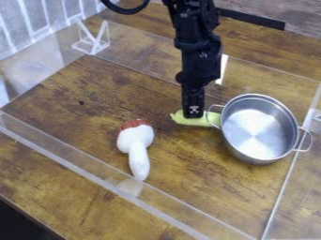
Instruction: Move the green spoon to the left
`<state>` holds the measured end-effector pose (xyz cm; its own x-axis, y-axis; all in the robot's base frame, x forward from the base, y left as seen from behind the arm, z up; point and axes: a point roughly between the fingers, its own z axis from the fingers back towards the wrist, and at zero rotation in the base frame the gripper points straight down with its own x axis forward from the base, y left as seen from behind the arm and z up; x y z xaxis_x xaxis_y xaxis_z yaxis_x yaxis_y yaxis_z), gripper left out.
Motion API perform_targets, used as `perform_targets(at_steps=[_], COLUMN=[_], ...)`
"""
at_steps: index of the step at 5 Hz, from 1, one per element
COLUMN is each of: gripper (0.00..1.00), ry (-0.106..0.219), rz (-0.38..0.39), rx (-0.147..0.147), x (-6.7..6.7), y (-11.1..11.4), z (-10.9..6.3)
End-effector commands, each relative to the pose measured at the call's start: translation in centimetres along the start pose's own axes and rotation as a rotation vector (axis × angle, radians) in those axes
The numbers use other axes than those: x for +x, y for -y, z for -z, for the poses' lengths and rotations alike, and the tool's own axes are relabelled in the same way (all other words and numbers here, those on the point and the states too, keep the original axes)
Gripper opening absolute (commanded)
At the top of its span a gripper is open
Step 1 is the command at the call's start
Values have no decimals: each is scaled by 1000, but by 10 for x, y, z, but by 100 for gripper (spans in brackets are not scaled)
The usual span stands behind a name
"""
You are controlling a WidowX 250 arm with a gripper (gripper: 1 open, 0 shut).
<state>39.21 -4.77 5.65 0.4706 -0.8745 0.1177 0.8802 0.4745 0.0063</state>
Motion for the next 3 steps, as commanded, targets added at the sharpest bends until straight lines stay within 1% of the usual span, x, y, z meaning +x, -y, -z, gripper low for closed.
perform_targets(at_steps=[1, 2, 3], gripper=[0, 0, 0], ry=[57, 34, 34], rz=[58, 27, 11], rx=[132, 167, 172], x=[1, -5, -10], y=[-17, -22, -23], z=[-56, -87, -99])
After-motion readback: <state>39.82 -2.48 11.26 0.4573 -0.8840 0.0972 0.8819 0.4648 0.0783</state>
